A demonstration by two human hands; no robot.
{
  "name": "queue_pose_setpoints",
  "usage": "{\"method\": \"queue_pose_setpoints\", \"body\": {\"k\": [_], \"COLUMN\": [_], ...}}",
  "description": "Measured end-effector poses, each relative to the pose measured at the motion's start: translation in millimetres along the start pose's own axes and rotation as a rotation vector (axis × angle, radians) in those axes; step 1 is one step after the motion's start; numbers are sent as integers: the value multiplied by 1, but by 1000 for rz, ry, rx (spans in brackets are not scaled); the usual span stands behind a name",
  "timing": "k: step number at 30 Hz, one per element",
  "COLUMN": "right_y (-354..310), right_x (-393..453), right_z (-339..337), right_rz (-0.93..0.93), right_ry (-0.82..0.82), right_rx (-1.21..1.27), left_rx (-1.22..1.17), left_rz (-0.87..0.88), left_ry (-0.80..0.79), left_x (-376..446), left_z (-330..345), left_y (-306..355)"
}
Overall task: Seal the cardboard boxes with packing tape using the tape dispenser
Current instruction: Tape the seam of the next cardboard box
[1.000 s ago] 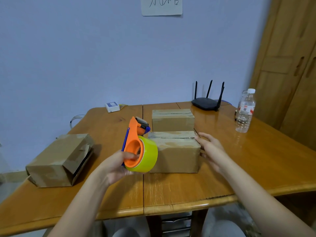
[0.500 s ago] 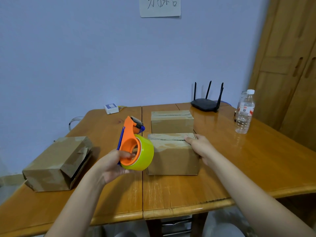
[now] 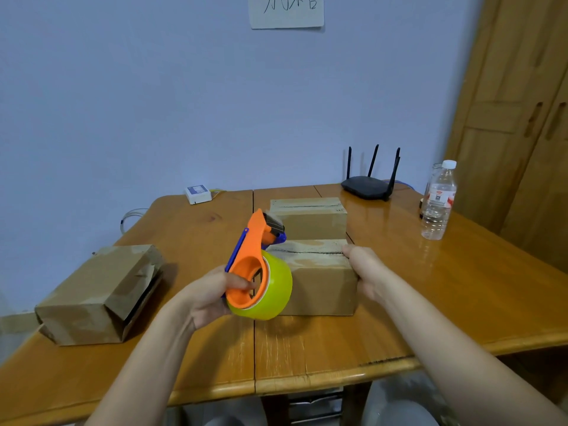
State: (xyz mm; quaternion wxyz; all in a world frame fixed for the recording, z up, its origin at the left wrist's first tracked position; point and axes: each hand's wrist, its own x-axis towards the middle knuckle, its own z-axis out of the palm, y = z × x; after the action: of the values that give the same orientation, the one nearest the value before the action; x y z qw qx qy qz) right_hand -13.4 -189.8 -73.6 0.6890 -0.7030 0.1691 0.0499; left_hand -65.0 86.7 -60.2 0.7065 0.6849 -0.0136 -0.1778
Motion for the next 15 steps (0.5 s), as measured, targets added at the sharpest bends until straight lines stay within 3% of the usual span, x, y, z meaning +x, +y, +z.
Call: {"method": "queue_pose_setpoints", "body": {"k": [7,12,15], "right_y": [0,1,6], "right_x": [-15,-39,-41], "right_z": [-2,-10,-7], "right_rz": [-2,-501,-511], "right_ry": [12,253,208], "right_rx": [-18,-330,-521], "left_rx": [5,-32,-70], "left_rz": [1,25,31], "left_ry": [-8,21,23], "left_x": [-3,-4,0], "left_z": [-3,-10,-8], "left_y": [5,4,7]}}
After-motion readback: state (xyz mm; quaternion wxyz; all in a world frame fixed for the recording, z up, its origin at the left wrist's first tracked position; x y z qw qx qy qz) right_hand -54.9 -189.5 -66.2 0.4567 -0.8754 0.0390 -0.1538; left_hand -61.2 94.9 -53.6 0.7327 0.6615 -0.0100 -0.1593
